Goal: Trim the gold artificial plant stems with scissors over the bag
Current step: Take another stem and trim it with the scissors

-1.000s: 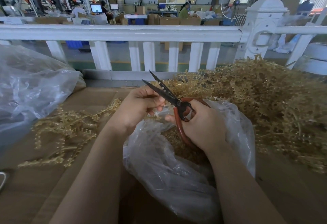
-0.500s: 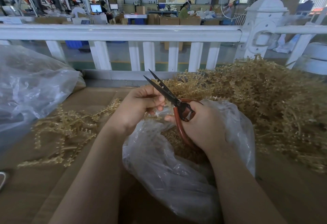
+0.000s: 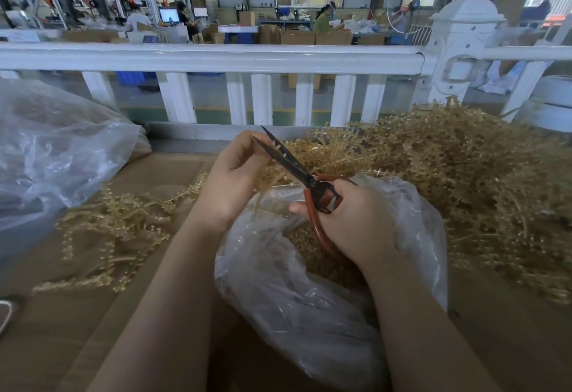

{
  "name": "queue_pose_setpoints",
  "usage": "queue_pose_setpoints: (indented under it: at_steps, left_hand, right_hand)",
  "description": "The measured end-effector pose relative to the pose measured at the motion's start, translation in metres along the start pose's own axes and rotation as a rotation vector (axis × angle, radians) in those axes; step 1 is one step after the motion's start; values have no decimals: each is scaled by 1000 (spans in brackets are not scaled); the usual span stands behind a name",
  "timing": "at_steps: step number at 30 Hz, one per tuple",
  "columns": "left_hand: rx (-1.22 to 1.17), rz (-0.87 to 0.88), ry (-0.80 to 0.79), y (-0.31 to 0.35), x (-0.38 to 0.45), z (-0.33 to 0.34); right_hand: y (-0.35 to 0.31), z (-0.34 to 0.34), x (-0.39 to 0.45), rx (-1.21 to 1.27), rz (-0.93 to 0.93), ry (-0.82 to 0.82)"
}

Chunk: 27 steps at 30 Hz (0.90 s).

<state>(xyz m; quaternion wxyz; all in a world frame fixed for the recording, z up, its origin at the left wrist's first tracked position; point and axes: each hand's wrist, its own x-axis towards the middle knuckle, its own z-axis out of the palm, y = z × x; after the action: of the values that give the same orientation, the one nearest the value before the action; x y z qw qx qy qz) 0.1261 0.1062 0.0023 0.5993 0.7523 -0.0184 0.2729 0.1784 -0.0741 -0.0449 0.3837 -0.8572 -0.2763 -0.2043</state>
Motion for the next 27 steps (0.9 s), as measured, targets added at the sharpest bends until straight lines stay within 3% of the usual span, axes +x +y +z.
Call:
queue_pose_setpoints:
  at_steps: [4, 14, 20, 27]
  left_hand:
    - [49, 60, 34, -1, -1, 6]
    - [-133, 44, 145, -6, 0, 17]
    - [-128, 87, 131, -7, -2, 17]
    - [-35, 125, 74, -8, -5, 16]
  right_hand:
    - [5, 3, 1, -31, 54, -10]
    - [-2, -1, 0, 57, 10, -9]
    - [-2, 1, -1, 151, -8, 0]
    - [1, 1, -1, 70, -19, -7]
